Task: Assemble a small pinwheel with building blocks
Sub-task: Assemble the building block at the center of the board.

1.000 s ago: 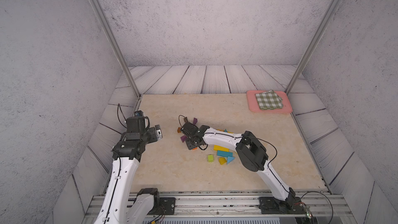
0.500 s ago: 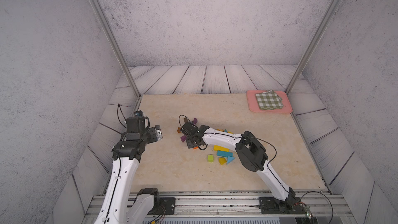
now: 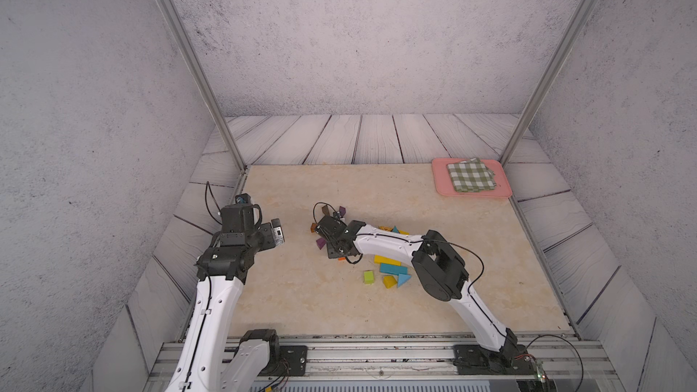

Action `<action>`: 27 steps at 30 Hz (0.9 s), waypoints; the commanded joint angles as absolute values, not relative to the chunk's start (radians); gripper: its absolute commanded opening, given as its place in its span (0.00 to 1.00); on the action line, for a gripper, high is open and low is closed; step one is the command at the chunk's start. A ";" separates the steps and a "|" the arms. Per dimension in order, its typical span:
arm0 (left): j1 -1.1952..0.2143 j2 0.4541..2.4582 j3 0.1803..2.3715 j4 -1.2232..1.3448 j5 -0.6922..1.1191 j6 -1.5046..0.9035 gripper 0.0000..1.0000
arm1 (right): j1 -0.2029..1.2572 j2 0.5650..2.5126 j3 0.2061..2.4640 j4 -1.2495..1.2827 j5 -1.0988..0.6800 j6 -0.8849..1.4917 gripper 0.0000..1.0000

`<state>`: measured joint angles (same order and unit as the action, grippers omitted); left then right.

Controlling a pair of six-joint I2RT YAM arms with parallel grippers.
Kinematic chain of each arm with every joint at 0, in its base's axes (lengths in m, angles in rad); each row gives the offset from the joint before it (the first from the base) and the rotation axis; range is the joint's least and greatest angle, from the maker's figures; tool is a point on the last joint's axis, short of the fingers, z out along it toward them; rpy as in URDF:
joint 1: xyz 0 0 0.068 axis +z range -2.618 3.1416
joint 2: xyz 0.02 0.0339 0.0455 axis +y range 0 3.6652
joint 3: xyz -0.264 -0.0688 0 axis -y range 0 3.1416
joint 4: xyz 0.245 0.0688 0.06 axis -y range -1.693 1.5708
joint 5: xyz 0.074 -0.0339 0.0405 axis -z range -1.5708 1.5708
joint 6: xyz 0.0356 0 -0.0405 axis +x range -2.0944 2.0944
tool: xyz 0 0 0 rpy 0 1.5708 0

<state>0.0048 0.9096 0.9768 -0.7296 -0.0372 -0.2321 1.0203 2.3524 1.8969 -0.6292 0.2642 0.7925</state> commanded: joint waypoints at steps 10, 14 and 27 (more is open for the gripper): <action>0.014 0.894 0.965 -0.732 -0.044 -0.223 0.96 | 1.043 2.375 1.911 -0.688 0.249 0.771 0.33; 0.013 0.894 0.965 -0.732 -0.046 -0.222 0.96 | 1.047 2.367 1.900 -0.677 0.245 0.769 0.36; 0.014 0.894 0.964 -0.732 -0.044 -0.220 0.96 | 1.043 2.272 1.943 -0.720 0.235 0.707 0.62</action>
